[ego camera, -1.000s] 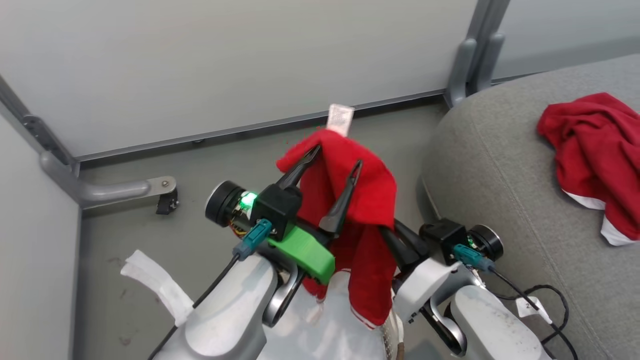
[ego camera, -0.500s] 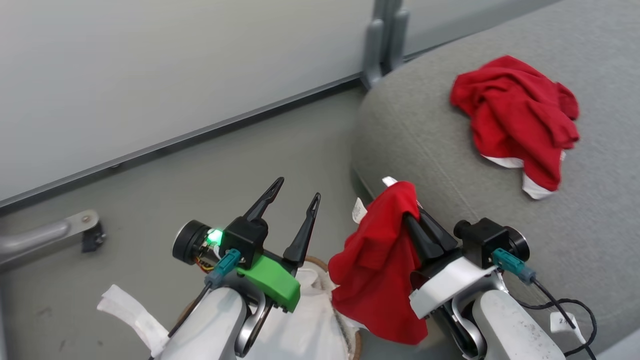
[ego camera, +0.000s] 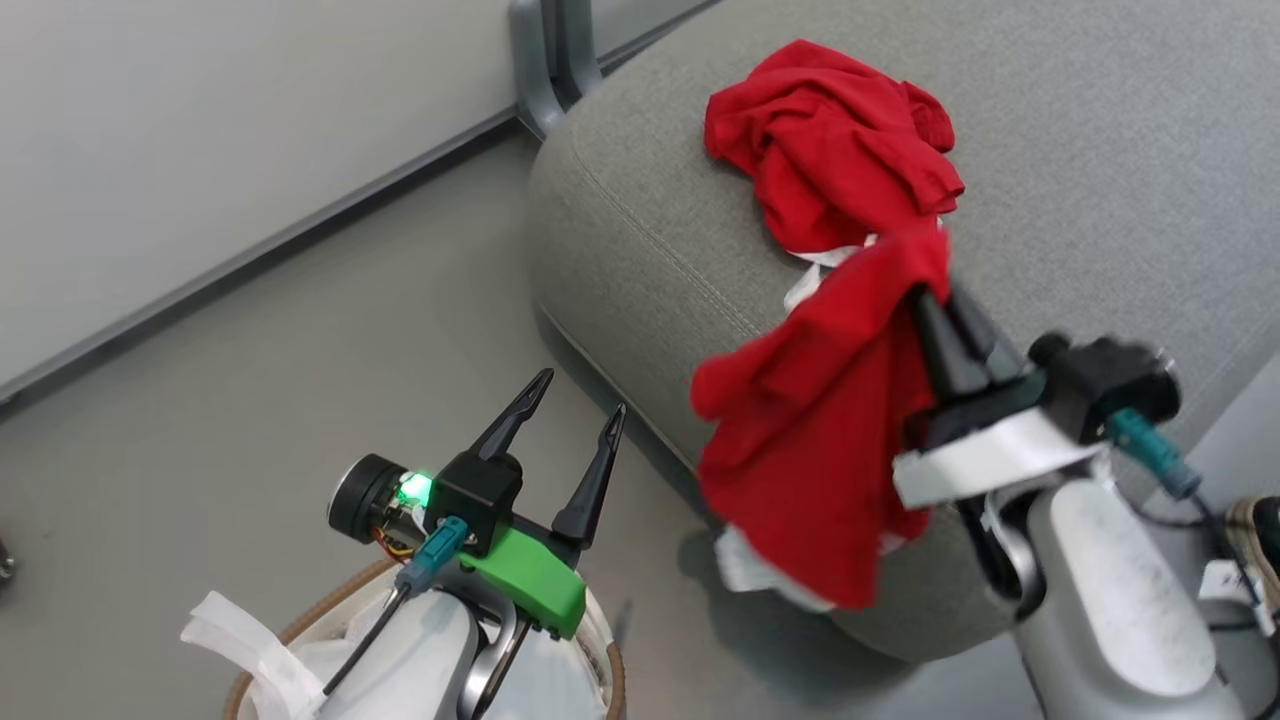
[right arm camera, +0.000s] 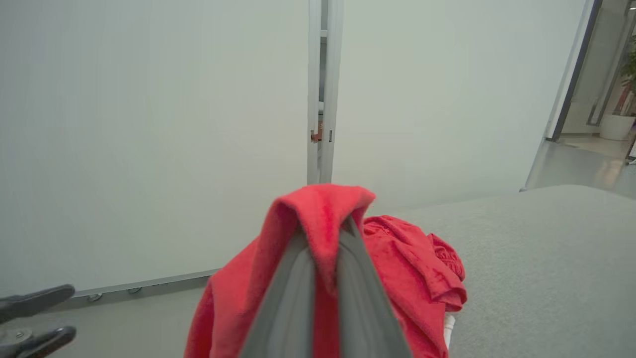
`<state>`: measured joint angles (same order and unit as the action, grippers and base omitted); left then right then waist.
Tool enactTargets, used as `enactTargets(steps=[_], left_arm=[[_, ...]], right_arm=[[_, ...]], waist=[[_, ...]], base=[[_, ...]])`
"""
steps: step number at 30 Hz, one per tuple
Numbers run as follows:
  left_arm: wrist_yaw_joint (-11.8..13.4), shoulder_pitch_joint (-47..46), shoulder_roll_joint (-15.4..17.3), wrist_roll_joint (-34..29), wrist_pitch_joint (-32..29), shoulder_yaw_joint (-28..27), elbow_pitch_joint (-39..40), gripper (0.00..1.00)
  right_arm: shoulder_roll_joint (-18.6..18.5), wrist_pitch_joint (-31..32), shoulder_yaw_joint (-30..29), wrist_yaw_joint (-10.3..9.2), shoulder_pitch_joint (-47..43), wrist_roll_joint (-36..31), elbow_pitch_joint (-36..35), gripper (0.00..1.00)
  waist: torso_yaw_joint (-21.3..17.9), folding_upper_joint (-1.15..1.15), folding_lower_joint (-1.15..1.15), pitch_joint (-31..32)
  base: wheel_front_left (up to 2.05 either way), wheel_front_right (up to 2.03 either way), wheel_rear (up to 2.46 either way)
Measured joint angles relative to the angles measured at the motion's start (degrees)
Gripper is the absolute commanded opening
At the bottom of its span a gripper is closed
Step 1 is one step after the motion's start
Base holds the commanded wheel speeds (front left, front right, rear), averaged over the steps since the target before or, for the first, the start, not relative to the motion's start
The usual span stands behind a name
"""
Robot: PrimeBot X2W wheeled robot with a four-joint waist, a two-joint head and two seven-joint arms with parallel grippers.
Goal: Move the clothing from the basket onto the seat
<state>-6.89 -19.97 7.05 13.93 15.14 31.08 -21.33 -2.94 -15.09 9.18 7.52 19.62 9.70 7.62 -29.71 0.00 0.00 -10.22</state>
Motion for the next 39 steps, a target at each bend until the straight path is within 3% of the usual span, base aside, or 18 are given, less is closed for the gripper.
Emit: enactTargets(steps=[5, 12, 16, 26, 31, 39], left_arm=[[-0.24, -0.01, 1.08, -0.48, 0.01, 0.51, 0.29, 1.0], [-0.41, -0.03, 4.57, -0.96, 0.0, 0.49, 1.2, 1.0], [-0.41, -0.53, 6.77, -0.96, 0.0, 1.11, 2.24, 1.0], [-0.42, -3.68, 10.01, -0.33, 0.0, 3.04, 5.43, 1.0], [-0.42, -4.78, 10.72, 0.15, 0.0, 3.01, 6.16, 1.0], [-0.43, -5.49, 11.49, 0.26, 0.0, 2.66, 6.54, 1.0]], right_arm=[[-0.83, 0.01, -3.74, 0.0, 8.29, -5.02, -2.01, 0.0], [-8.71, 0.01, -6.86, 0.0, 23.83, -9.43, -1.42, 0.0], [-12.49, 0.0, -9.57, 0.01, 31.77, -12.07, 1.25, 0.0], [-17.25, -0.04, -17.7, 0.01, 42.83, -20.2, 11.27, 0.0], [-16.86, -0.04, -24.34, 0.01, 43.17, -24.5, 15.82, 0.0], [-11.96, -0.05, -33.14, 0.0, 37.22, -31.52, 25.27, 0.0]], waist=[[-1.01, 0.0, 0.0, -2.73], [-1.55, 0.0, 0.0, -6.97], [-1.05, 0.0, 0.0, -9.99], [2.59, 0.0, 0.0, -17.03], [5.42, 0.0, 0.0, -19.77], [9.54, 0.0, 0.01, -23.89]], base=[[0.0, 0.0, 0.0], [0.0, 0.0, 0.0], [0.0, 0.0, 0.0], [0.0, 0.0, 0.0], [0.0, 0.0, 0.0], [0.0, 0.0, 0.0]])
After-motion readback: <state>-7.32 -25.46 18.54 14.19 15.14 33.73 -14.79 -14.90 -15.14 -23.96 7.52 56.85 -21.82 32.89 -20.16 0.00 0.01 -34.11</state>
